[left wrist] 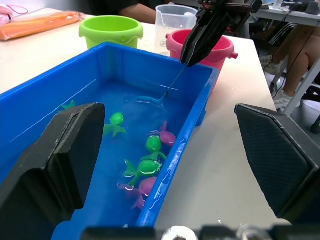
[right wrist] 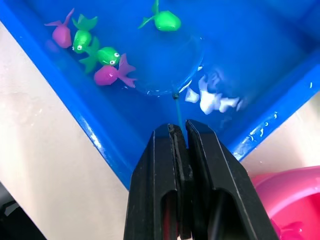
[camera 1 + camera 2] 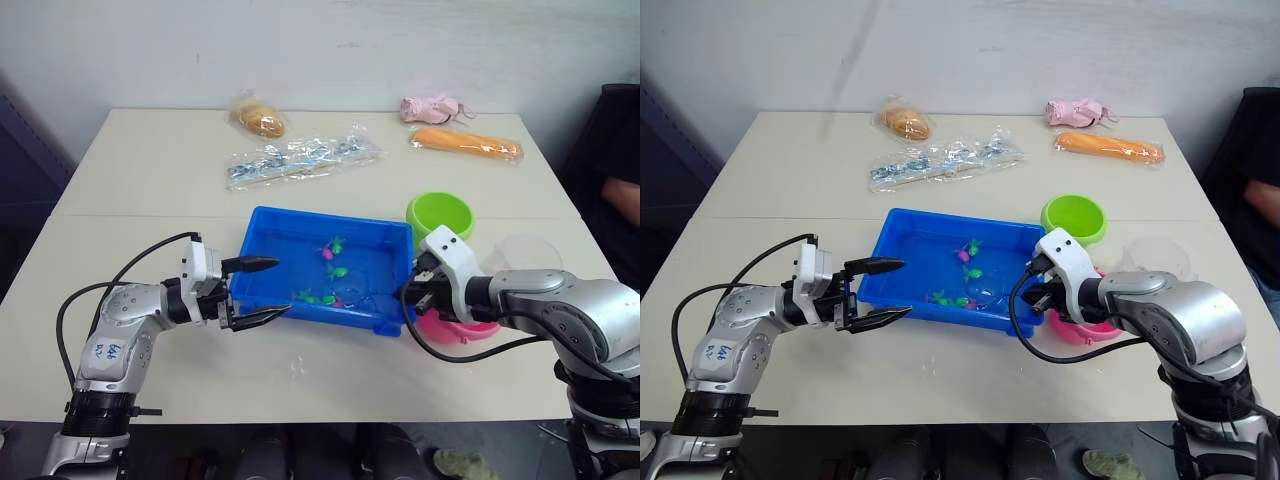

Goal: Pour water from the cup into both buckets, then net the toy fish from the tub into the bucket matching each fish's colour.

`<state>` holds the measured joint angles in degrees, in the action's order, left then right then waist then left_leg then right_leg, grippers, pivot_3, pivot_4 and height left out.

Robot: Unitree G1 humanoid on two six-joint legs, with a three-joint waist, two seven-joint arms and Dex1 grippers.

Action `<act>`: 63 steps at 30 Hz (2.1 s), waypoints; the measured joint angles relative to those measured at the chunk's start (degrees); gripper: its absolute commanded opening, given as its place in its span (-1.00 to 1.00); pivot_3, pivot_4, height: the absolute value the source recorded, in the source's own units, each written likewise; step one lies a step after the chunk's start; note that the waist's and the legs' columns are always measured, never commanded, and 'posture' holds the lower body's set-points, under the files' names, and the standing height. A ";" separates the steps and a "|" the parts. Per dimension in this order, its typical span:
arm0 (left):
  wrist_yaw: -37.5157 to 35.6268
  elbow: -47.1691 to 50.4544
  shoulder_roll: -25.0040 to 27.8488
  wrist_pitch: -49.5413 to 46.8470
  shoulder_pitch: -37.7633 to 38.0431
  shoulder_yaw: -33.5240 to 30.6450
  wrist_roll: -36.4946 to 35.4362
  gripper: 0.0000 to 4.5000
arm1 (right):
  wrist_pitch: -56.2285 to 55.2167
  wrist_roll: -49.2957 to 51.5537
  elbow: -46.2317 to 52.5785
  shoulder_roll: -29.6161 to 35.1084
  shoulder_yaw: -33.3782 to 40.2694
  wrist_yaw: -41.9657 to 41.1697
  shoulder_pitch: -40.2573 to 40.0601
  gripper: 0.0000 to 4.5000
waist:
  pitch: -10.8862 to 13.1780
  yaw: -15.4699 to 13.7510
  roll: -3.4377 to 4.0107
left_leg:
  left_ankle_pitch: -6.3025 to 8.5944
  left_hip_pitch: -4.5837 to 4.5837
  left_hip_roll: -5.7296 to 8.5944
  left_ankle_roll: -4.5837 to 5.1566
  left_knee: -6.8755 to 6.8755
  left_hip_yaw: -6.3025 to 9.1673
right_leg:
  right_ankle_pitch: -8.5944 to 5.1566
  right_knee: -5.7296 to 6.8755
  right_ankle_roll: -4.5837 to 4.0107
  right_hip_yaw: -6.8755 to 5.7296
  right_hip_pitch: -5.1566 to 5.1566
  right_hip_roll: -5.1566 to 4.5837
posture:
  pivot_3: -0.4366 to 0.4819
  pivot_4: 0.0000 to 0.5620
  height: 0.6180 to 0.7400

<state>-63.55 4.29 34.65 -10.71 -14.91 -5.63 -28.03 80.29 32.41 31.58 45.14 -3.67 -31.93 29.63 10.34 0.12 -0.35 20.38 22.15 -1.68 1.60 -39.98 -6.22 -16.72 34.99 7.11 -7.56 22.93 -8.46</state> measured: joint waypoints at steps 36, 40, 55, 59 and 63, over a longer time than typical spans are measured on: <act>0.33 -0.46 4.38 0.76 1.57 -3.41 0.21 0.99 | -3.91 5.29 -6.91 -0.37 0.37 -8.22 1.35 -1.00 | 0.00 -0.01 0.00 | -0.01 0.00 -0.02 -0.02 0.00 -0.01 | 0.00 0.04 0.00 0.00 0.02 -0.01 | -0.05 -0.47 1.00; 0.30 -0.53 4.21 0.76 1.29 -3.37 0.21 0.99 | -3.88 5.40 -6.83 1.50 1.14 -8.33 0.64 -1.00 | 0.00 -0.07 0.00 | -0.01 0.01 -0.01 -0.01 0.00 -0.01 | 0.00 0.03 0.00 0.01 0.02 -0.01 | -0.05 -0.47 1.00; -0.15 -2.07 4.01 0.85 -0.63 -2.67 0.23 0.99 | -3.99 6.61 -6.79 2.39 4.36 -8.34 -1.63 -1.00 | 0.00 -0.03 0.00 | -0.01 0.00 -0.02 -0.02 0.00 -0.02 | 0.00 0.04 0.00 0.01 0.02 0.01 | -0.05 -0.47 1.00; -0.37 -2.66 4.01 0.90 -0.79 -2.63 0.23 0.99 | -4.44 7.85 -6.73 2.41 5.56 -9.07 -1.94 -1.00 | 0.00 -0.06 0.00 | -0.02 0.01 -0.02 -0.02 0.00 -0.02 | 0.00 0.04 0.00 0.01 0.02 0.01 | -0.05 -0.47 1.00; -0.49 -2.68 4.02 0.92 -1.71 -2.57 0.23 0.99 | -5.64 9.21 -6.19 4.69 8.48 -10.55 -2.29 -1.00 | 0.00 -0.16 0.00 | -0.01 0.01 -0.01 -0.02 0.00 -0.01 | 0.00 0.03 0.00 0.01 0.02 0.01 | -0.05 -0.47 1.00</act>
<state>-64.04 1.61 38.66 -9.79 -16.62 -8.19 -27.81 74.65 41.61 25.39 49.82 4.81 -42.48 27.34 10.34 -0.04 -0.36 20.37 22.15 -1.69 1.58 -39.98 -6.23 -16.72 35.01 7.11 -7.56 22.95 -8.45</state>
